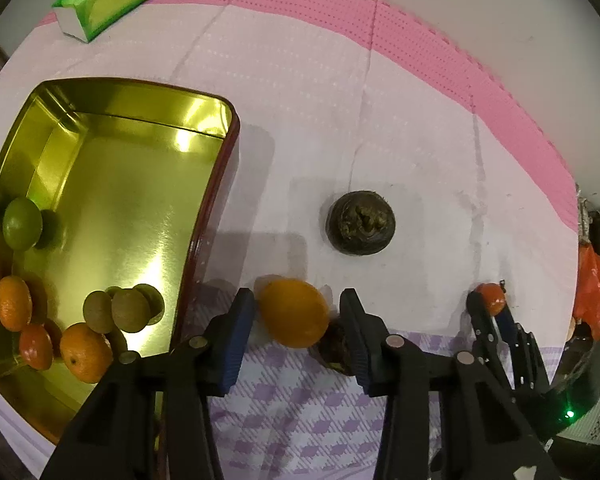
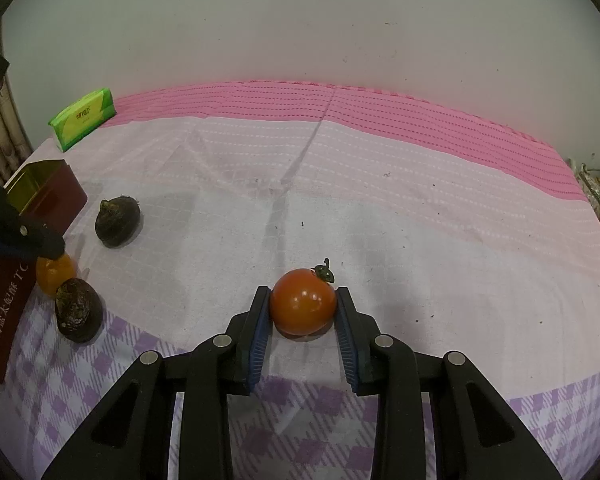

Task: Organize fruits
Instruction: 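Grasp a mandarin with the left tool while the right tool holds the tomato, then carry the mandarin over the gold tin with the left tool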

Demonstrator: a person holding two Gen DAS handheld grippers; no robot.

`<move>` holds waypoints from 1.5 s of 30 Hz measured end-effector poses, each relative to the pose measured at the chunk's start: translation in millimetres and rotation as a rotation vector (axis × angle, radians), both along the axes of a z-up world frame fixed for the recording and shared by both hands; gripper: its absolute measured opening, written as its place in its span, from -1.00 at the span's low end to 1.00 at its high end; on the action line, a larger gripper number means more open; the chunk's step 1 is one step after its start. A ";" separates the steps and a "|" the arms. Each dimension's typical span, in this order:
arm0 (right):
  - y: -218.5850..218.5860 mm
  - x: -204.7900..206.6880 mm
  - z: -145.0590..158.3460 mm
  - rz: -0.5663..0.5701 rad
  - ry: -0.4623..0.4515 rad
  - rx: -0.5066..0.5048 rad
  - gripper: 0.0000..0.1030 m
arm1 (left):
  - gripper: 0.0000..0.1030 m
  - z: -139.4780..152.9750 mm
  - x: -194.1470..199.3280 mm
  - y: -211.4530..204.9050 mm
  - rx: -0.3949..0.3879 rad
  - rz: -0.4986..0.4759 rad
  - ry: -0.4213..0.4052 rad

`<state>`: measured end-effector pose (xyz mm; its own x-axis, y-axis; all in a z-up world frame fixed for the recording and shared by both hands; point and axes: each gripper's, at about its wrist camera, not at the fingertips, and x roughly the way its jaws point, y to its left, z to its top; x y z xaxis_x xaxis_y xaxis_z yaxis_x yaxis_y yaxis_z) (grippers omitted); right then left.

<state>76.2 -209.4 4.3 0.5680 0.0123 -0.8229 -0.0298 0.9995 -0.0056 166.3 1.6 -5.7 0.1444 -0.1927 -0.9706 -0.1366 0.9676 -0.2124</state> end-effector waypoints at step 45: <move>4.4 1.8 -1.0 0.003 0.000 -0.016 -0.35 | -0.36 51.6 -30.7 108.0 0.150 0.037 -0.191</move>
